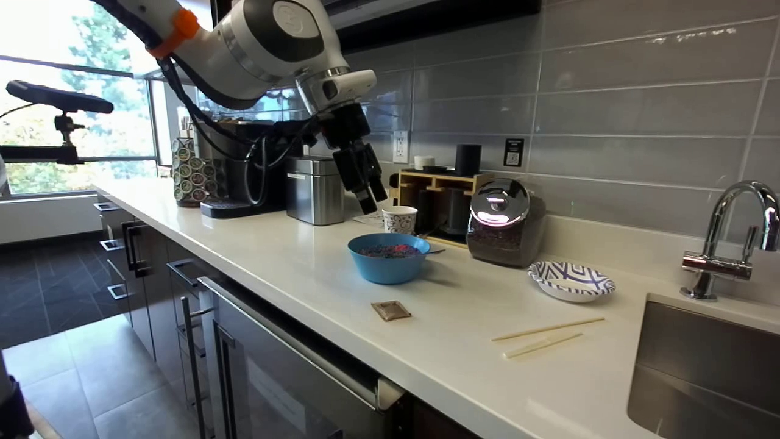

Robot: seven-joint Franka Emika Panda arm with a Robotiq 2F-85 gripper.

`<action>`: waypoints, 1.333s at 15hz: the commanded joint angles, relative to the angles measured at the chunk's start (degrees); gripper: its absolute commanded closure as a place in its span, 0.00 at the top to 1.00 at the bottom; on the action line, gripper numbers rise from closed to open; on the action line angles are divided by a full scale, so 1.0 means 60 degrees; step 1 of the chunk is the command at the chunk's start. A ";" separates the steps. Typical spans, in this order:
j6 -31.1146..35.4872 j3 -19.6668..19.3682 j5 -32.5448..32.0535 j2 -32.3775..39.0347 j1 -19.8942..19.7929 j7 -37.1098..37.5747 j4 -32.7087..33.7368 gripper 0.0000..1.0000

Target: Use the spoon to get some cereal from the blue bowl and put it in the coffee cup on the left.

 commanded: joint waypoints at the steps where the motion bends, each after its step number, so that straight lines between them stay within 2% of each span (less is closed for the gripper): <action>1: -0.0654 -0.0159 -0.0995 0.0838 0.0474 0.2310 0.0254 1.00; 2: -0.0594 0.0651 -0.0901 0.0942 -0.0232 0.2783 0.0254 1.00; 6: -0.0312 0.1383 -0.1852 0.1560 -0.0484 0.5116 0.0410 1.00; 9: -0.0543 0.1963 -0.3541 0.1874 -0.0902 0.7031 0.0766 1.00; 10: -0.0899 0.0748 -0.4354 0.2160 0.0363 0.7706 0.0973 1.00; 12: -0.1239 0.0080 -0.5126 0.2495 0.1084 0.8071 0.1244 1.00; 13: -0.1020 -0.0571 -0.4671 0.2027 0.1682 0.7566 0.0849 1.00; 15: -0.1137 -0.0970 -0.4984 0.2272 0.2062 0.7750 0.1053 1.00; 20: -0.1149 -0.1077 -0.4971 0.2491 0.2142 0.7729 0.1238 1.00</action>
